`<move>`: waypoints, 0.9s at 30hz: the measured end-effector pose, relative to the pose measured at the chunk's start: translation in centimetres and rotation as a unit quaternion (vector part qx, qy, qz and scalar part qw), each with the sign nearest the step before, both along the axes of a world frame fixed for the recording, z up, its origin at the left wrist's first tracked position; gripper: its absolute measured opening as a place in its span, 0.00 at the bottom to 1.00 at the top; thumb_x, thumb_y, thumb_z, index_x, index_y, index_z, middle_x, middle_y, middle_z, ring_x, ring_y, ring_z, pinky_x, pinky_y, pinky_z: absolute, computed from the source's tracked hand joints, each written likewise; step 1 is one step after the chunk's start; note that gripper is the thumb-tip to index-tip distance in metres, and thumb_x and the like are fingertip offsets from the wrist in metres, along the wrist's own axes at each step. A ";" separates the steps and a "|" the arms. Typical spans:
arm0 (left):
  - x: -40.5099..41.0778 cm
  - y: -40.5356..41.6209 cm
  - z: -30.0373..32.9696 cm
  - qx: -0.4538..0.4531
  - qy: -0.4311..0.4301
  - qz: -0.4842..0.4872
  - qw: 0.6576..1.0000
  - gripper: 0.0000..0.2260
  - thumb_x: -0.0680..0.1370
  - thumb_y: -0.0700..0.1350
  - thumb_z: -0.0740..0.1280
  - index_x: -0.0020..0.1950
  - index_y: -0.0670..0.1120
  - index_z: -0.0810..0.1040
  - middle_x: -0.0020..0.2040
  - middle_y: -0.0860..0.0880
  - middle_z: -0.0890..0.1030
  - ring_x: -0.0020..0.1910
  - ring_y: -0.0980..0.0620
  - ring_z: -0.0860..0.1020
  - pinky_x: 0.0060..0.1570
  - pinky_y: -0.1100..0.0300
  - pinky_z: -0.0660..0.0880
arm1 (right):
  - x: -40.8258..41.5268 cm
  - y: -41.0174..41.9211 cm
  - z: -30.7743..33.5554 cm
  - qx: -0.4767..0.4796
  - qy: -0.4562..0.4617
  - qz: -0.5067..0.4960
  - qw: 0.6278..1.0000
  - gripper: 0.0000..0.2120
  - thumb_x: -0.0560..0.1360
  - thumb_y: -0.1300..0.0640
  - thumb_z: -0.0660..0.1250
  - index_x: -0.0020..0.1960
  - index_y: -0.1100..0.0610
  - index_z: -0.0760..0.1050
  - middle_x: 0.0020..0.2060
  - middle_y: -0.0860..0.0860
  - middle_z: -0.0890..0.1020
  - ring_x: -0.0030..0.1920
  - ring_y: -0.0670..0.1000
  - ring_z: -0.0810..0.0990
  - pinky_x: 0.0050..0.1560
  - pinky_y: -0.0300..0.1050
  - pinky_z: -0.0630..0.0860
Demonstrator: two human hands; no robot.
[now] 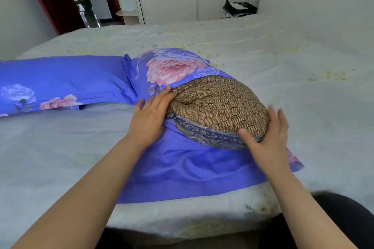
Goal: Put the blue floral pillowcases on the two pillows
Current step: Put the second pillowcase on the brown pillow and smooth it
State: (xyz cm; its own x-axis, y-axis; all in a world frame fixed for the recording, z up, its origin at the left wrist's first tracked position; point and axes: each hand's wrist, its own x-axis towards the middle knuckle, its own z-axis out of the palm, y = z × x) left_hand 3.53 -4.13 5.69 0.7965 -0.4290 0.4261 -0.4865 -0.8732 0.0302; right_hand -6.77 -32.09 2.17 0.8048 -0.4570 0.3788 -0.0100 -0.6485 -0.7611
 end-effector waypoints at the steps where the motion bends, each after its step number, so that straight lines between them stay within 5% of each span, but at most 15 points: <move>1: -0.3 -0.1 0.1 0.021 0.007 -0.008 1.000 0.39 0.68 0.36 0.61 0.76 0.56 0.52 0.76 0.54 0.60 0.71 0.48 0.66 0.65 0.42 0.65 | -0.3 -0.5 0.0 0.120 0.005 0.005 0.993 0.48 0.65 0.30 0.64 0.76 0.52 0.52 0.75 0.54 0.58 0.74 0.50 0.57 0.70 0.43 0.55; 4: -1.4 -0.8 0.5 0.103 0.017 0.000 0.994 0.43 0.71 0.39 0.61 0.74 0.63 0.37 0.76 0.52 0.58 0.71 0.43 0.64 0.67 0.44 0.63 | -0.8 -0.6 0.7 0.246 0.041 0.041 0.967 0.42 0.72 0.41 0.69 0.76 0.50 0.50 0.67 0.46 0.68 0.64 0.41 0.68 0.62 0.37 0.62; 8: -4.7 -3.5 2.7 0.095 0.062 -0.020 0.993 0.50 0.70 0.44 0.67 0.71 0.62 0.28 0.78 0.51 0.43 0.76 0.43 0.48 0.72 0.42 0.52 | 0.1 0.0 2.7 0.139 0.043 0.051 0.988 0.32 0.72 0.46 0.70 0.72 0.46 0.60 0.56 0.42 0.74 0.56 0.45 0.74 0.57 0.40 0.67; 12: -8.1 -8.5 2.5 0.076 0.037 -0.104 0.991 0.54 0.63 0.67 0.70 0.73 0.63 0.33 0.77 0.54 0.36 0.76 0.39 0.39 0.69 0.36 0.43 | 1.1 0.8 4.9 0.095 0.048 0.075 0.991 0.18 0.73 0.48 0.68 0.60 0.51 0.70 0.48 0.47 0.79 0.53 0.53 0.79 0.52 0.45 0.73; 14: -7.5 -9.5 1.4 0.110 -0.015 -0.058 0.992 0.55 0.59 0.72 0.69 0.76 0.59 0.42 0.78 0.49 0.45 0.75 0.34 0.50 0.67 0.32 0.51 | 1.4 1.5 6.0 0.086 0.018 0.083 0.993 0.13 0.74 0.49 0.67 0.55 0.51 0.71 0.45 0.46 0.79 0.51 0.53 0.79 0.47 0.42 0.71; 17: -5.0 -9.0 1.5 0.048 -0.051 0.000 0.998 0.40 0.65 0.63 0.70 0.73 0.50 0.61 0.70 0.47 0.69 0.62 0.41 0.74 0.58 0.46 0.71 | 1.8 2.3 7.0 0.104 -0.043 0.135 0.984 0.13 0.77 0.50 0.64 0.60 0.50 0.69 0.48 0.48 0.80 0.49 0.50 0.81 0.48 0.43 0.75; 19: -3.2 -8.3 2.8 -0.012 -0.038 0.021 0.999 0.23 0.72 0.55 0.66 0.63 0.47 0.70 0.56 0.46 0.78 0.52 0.41 0.78 0.48 0.51 0.72 | 2.0 3.0 7.0 0.190 -0.101 0.194 0.957 0.14 0.79 0.52 0.61 0.63 0.47 0.64 0.45 0.50 0.80 0.40 0.47 0.81 0.42 0.42 0.78; 21: -1.2 -7.4 4.1 -0.089 0.003 0.053 0.995 0.16 0.75 0.53 0.64 0.58 0.45 0.72 0.50 0.42 0.80 0.49 0.39 0.78 0.43 0.51 0.72 | 2.2 3.6 5.9 0.227 -0.179 0.195 0.937 0.08 0.81 0.53 0.58 0.59 0.49 0.63 0.42 0.52 0.79 0.39 0.48 0.80 0.42 0.43 0.78; 23: 0.6 -6.6 5.0 -0.147 0.042 0.076 0.985 0.16 0.76 0.53 0.64 0.58 0.44 0.73 0.50 0.40 0.81 0.50 0.38 0.78 0.45 0.50 0.73 | 3.0 3.8 3.9 0.145 -0.189 0.162 0.958 0.06 0.79 0.47 0.57 0.52 0.49 0.67 0.42 0.49 0.79 0.43 0.47 0.79 0.45 0.44 0.76; 25: 1.9 -6.3 5.2 -0.180 0.076 0.080 0.977 0.17 0.77 0.55 0.63 0.58 0.44 0.74 0.51 0.40 0.81 0.51 0.38 0.77 0.47 0.49 0.75 | 4.3 3.6 1.7 -0.042 -0.106 0.153 0.982 0.11 0.78 0.45 0.58 0.50 0.51 0.72 0.44 0.46 0.79 0.47 0.47 0.78 0.47 0.46 0.75; 27: 2.6 -6.3 5.1 -0.194 0.101 0.077 0.973 0.18 0.77 0.56 0.63 0.59 0.45 0.74 0.53 0.41 0.80 0.53 0.39 0.77 0.50 0.50 0.75 | 5.7 3.5 -0.1 -0.214 -0.073 0.172 0.959 0.15 0.77 0.46 0.59 0.56 0.54 0.75 0.50 0.49 0.79 0.52 0.52 0.76 0.51 0.49 0.75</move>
State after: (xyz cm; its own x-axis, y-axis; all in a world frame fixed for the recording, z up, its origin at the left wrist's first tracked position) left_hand 6.15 -10.38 10.81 0.9231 -0.1350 0.3601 -0.2998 -0.8391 0.4538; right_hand -1.10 -28.60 2.07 0.8043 0.0482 0.5922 0.3464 -0.8478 -0.4015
